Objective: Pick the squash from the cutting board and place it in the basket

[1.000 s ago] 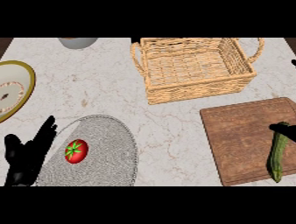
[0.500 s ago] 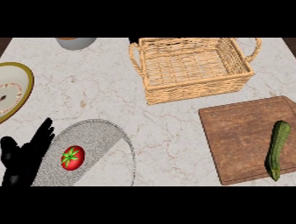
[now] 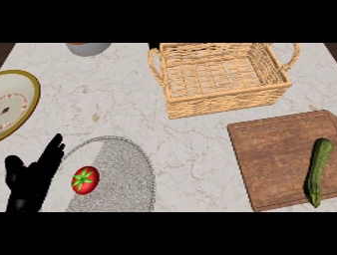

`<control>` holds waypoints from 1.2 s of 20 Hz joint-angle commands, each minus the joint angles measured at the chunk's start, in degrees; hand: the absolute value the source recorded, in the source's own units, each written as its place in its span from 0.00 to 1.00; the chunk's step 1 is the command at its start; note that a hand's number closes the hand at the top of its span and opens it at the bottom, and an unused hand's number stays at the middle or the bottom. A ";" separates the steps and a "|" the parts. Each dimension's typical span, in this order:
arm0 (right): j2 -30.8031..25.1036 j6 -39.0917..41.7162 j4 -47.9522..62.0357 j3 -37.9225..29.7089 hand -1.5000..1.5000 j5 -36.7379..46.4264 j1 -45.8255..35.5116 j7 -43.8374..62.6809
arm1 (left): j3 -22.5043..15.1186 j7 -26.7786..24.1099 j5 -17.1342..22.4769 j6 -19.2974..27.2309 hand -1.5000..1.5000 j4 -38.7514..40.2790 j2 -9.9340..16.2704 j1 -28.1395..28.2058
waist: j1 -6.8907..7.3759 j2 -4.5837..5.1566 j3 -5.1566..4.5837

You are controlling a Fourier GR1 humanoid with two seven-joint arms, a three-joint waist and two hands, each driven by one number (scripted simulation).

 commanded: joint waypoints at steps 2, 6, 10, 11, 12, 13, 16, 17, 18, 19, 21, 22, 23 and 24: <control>-0.32 5.95 -1.77 -6.45 0.00 -4.24 2.94 1.54 | -1.26 3.34 0.09 -0.50 0.50 2.86 -1.03 3.13 | 0.12 0.49 -0.55; 7.56 2.67 -4.15 -5.97 0.00 2.28 6.32 0.32 | -0.47 2.15 0.23 -2.43 0.50 5.77 -0.88 0.92 | 0.77 0.83 -0.50; 11.30 1.33 -6.69 -4.84 0.00 3.35 7.31 1.61 | -2.38 3.45 -2.36 0.12 0.50 3.64 -2.63 1.74 | 1.74 0.95 -0.48; 12.64 0.62 -7.92 -5.35 0.00 3.40 7.60 1.54 | -2.17 4.79 -2.00 0.20 0.50 4.89 -3.04 -0.12 | 1.37 0.94 -0.49; 14.89 -1.09 -6.96 -2.28 0.00 7.66 7.40 0.16 | -2.60 5.85 -1.43 -0.63 0.50 1.02 -2.29 1.77 | 2.58 1.09 -0.42; 16.62 -1.20 -6.09 -1.75 0.00 10.46 8.27 -2.17 | -2.08 5.07 -1.56 -0.51 0.50 1.29 -2.02 2.83 | 2.71 1.12 -0.39; 18.84 -1.69 -10.99 -2.67 0.00 11.60 9.74 -1.36 | -0.35 3.80 -0.91 -2.35 0.50 5.67 -1.72 -0.06 | 1.64 0.99 -0.49; 20.07 -3.46 -10.28 -0.41 0.00 13.16 8.47 -1.09 | -0.86 3.67 -2.22 -0.54 0.50 8.40 -3.60 -2.77 | 1.92 1.22 -0.50; 20.14 -2.50 -5.30 1.15 0.00 16.49 7.40 -4.56 | -1.30 4.04 -1.72 -2.52 0.50 3.03 -1.64 0.76 | 3.13 1.24 -0.43; 22.26 -3.34 -8.28 0.94 0.00 18.40 10.46 -5.30 | -1.65 2.97 -2.71 -0.79 0.50 6.18 -3.65 0.03 | 2.10 1.15 -0.44; 21.35 -3.36 -8.43 3.45 0.00 20.25 9.49 -2.42 | -2.25 3.34 -3.42 -0.99 0.50 4.23 -3.17 1.41 | 2.69 1.18 -0.49; 22.17 -3.55 -7.45 4.63 0.00 23.03 10.29 -4.91 | -2.63 3.94 -3.38 -0.96 0.50 5.51 -4.04 -0.22 | 2.49 1.27 -0.45; 24.67 -4.91 -9.58 5.73 0.00 24.89 12.05 -5.05 | -0.45 3.38 -1.90 -1.95 0.50 4.62 -2.74 0.48 | 2.31 1.09 -0.46; 23.13 -3.27 -6.75 5.91 0.00 23.81 10.03 -4.91 | -1.58 4.63 -2.52 -1.39 0.50 5.13 -3.93 -1.03 | 2.53 1.20 -0.49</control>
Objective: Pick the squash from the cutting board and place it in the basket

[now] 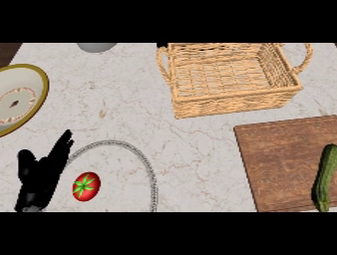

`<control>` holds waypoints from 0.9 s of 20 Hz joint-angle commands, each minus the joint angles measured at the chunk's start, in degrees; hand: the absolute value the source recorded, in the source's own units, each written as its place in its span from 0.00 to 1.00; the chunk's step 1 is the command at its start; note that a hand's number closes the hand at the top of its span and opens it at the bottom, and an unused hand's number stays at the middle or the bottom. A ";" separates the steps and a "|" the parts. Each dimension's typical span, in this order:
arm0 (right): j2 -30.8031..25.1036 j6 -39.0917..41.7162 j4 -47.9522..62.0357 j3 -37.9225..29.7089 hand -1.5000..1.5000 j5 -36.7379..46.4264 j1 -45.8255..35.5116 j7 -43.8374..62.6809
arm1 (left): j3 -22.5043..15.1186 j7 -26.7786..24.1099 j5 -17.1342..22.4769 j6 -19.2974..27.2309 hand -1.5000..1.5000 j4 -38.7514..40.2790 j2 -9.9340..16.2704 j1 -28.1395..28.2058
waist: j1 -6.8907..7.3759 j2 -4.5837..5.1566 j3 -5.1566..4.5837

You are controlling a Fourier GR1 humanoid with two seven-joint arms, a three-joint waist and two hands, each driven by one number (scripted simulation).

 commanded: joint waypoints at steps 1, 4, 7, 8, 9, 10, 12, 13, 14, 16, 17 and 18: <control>1.70 0.32 1.06 1.18 0.00 5.79 3.18 -3.73 | -0.58 -1.00 -0.38 -0.23 0.50 3.54 -0.99 6.42 | -0.04 0.47 -0.65; 3.13 -1.04 4.45 4.77 0.00 6.97 -2.28 -2.15 | -1.78 0.27 -0.21 -2.25 0.50 2.74 -0.85 5.85 | 1.03 0.68 -0.69; 6.03 -4.40 6.84 6.49 0.00 13.81 1.29 -8.73 | -1.03 -0.89 -1.99 -0.10 0.50 8.01 -2.46 2.26 | 0.18 0.82 -0.61; 7.72 -5.41 3.43 6.60 0.00 14.36 3.20 -8.20 | -0.04 2.55 -0.91 -0.64 0.50 5.25 -0.98 1.66 | -0.32 0.55 -0.63; 8.37 -5.90 5.40 8.58 0.00 15.46 2.11 -8.86 | 1.98 3.72 1.78 -3.51 0.50 5.71 1.01 0.70 | 0.11 0.69 -0.63; 9.29 -6.22 3.93 9.12 0.00 16.17 2.01 -7.51 | 0.90 1.77 -0.27 -1.37 0.50 5.99 -1.02 1.18 | -0.05 0.59 -0.67; 9.05 -8.06 7.85 7.53 0.00 18.45 2.79 -13.25 | -0.22 1.95 -0.98 -1.37 0.50 4.61 -1.33 3.06 | 0.00 0.59 -0.62; 10.84 -8.64 3.34 9.30 0.00 19.73 5.51 -11.13 | 0.54 2.96 -0.80 -1.08 0.50 4.67 -1.15 1.78 | -0.53 0.48 -0.66; 10.19 -9.86 7.90 9.29 0.00 22.05 4.94 -15.11 | -0.26 6.84 -0.76 -0.43 0.50 0.66 -0.87 2.05 | -0.06 0.51 -0.59; 10.49 -8.87 6.67 8.99 0.00 21.36 4.53 -12.96 | 1.02 1.50 -0.48 -2.02 0.50 4.60 -1.03 3.98 | -0.13 0.51 -0.69; 11.00 -9.12 10.42 9.99 0.00 22.02 0.88 -13.50 | 3.12 1.73 1.25 -4.63 0.50 4.54 1.28 2.40 | 0.42 0.63 -0.68; 11.07 -9.68 7.30 9.22 0.00 22.54 5.02 -14.65 | 0.34 -1.25 -1.85 -1.27 0.50 7.36 -2.97 3.13 | -0.52 0.54 -0.71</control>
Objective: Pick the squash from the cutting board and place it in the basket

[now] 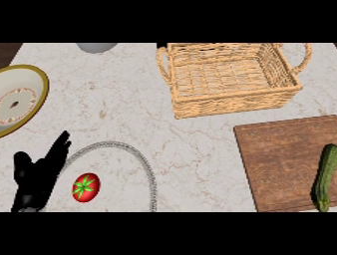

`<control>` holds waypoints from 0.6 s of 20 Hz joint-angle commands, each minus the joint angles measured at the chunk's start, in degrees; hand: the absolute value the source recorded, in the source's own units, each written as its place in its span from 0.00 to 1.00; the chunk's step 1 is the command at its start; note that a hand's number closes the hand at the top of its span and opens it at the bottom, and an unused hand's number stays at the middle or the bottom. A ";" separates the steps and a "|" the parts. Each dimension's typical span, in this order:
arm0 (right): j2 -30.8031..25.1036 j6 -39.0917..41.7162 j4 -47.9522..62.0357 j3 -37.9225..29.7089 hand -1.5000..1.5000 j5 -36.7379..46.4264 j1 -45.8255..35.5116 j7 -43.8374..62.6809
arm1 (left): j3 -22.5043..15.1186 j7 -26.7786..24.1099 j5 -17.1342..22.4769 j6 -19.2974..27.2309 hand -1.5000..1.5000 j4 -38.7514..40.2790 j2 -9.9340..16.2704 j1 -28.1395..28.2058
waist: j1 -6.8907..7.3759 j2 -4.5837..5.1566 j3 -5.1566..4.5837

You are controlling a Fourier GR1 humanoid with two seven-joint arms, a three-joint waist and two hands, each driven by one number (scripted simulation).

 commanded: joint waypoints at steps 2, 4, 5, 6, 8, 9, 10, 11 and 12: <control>2.18 -1.70 2.91 0.91 0.00 2.65 -1.32 -2.09 | -2.18 4.12 -1.40 0.89 0.50 3.67 -2.04 1.87 | 0.11 0.73 -0.76; 3.82 -2.51 3.54 2.28 0.00 3.84 -2.36 -2.31 | -1.53 1.26 -2.63 1.53 0.50 7.93 -3.15 -0.97 | -0.11 0.82 -0.80; 3.49 -2.63 4.86 2.42 0.00 4.67 -2.59 -3.08 | 0.28 1.69 -0.69 -1.05 0.50 8.80 -1.12 -1.12 | -0.03 0.85 -0.80; 4.32 -5.16 7.79 3.46 0.00 7.30 -1.94 -6.08 | -0.05 2.62 -0.94 -0.29 0.50 4.84 -0.88 1.82 | 0.42 0.79 -0.73; 4.57 -3.10 5.53 3.30 0.00 6.34 -2.44 -3.51 | -1.07 2.45 -2.48 1.17 0.50 4.80 -2.33 1.92 | 0.14 0.72 -0.78; 4.82 -4.08 7.60 2.81 0.00 6.91 -3.47 -5.08 | 1.07 3.27 -0.38 -1.07 0.50 5.90 -0.78 -0.53 | 0.09 0.76 -0.78; 5.45 -3.92 7.96 4.26 0.00 7.96 -4.96 -3.65 | -0.65 4.47 -1.97 0.40 0.50 5.84 -2.19 -1.32 | 0.18 0.81 -0.77; 6.86 -5.86 7.84 6.34 0.00 10.70 -2.66 -4.17 | -0.04 4.70 -1.60 -0.44 0.50 5.18 -1.20 -0.91 | 0.07 0.76 -0.76; 3.97 -2.07 8.75 4.91 0.00 9.11 -4.96 -3.33 | 1.03 1.84 0.13 -2.36 0.50 6.26 -1.04 1.10 | 0.39 0.80 -0.81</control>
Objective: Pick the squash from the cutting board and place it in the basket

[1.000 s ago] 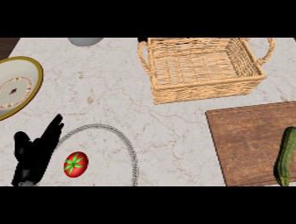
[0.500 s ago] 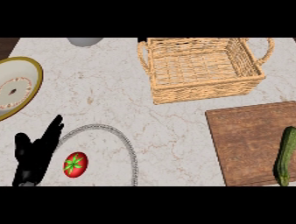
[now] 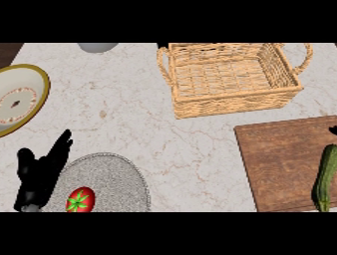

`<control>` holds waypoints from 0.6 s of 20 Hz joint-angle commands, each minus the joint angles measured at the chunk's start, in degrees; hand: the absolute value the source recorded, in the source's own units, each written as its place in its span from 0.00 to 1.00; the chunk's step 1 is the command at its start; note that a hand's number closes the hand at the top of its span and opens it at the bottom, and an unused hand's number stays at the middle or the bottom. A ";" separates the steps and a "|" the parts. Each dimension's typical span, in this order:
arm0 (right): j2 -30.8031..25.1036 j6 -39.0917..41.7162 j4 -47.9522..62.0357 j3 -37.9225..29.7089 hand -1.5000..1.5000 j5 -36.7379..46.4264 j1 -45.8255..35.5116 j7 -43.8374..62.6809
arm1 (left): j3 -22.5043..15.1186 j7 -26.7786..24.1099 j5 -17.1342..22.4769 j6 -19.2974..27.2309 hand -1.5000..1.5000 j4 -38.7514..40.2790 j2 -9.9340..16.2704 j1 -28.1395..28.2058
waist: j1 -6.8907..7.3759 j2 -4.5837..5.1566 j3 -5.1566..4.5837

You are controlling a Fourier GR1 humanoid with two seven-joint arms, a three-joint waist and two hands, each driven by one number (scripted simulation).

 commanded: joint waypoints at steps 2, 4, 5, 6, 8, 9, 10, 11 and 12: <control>-0.12 0.78 5.48 2.79 0.00 3.95 -1.93 -1.71 | 0.31 2.78 0.98 -1.11 0.50 2.01 -0.19 2.67 | 0.32 0.78 -0.81; 0.36 2.79 4.88 2.63 0.00 3.43 -3.08 2.00 | -0.75 3.99 -0.81 0.64 0.50 5.27 -1.86 -0.42 | -0.15 0.88 -0.85; -0.37 2.39 3.16 2.35 0.00 4.04 -0.33 0.51 | -0.08 2.99 -0.01 -1.12 0.50 3.88 -0.41 2.69 | -0.28 0.71 -0.85; 2.44 0.59 3.57 4.08 0.00 5.57 -0.27 2.30 | -0.43 3.72 -0.10 -0.62 0.50 1.72 -0.73 4.00 | 0.00 0.69 -0.82; 4.21 -0.77 7.07 5.47 0.00 7.11 -3.31 1.51 | -1.45 4.92 -2.02 1.52 0.50 1.40 -2.08 2.41 | 0.23 0.79 -0.80; 1.08 1.09 6.76 2.41 0.00 5.17 -1.58 -1.29 | 1.14 -2.78 -0.48 -2.62 0.50 7.73 -0.61 2.89 | -0.33 0.79 -0.87; 3.56 -2.25 7.52 3.71 0.00 6.84 -0.64 -2.28 | -1.12 4.49 -1.88 1.05 0.50 3.02 -2.52 1.21 | -0.34 0.73 -0.80; 3.22 -1.29 6.26 4.21 0.00 7.48 0.79 -1.48 | 1.04 3.75 0.33 -1.32 0.50 1.53 -0.45 3.33 | -0.22 0.65 -0.82; 4.30 -0.16 7.48 4.19 0.00 6.75 -4.13 0.39 | -1.11 3.57 -2.12 0.39 0.50 3.19 -2.42 1.89 | 0.01 0.77 -0.83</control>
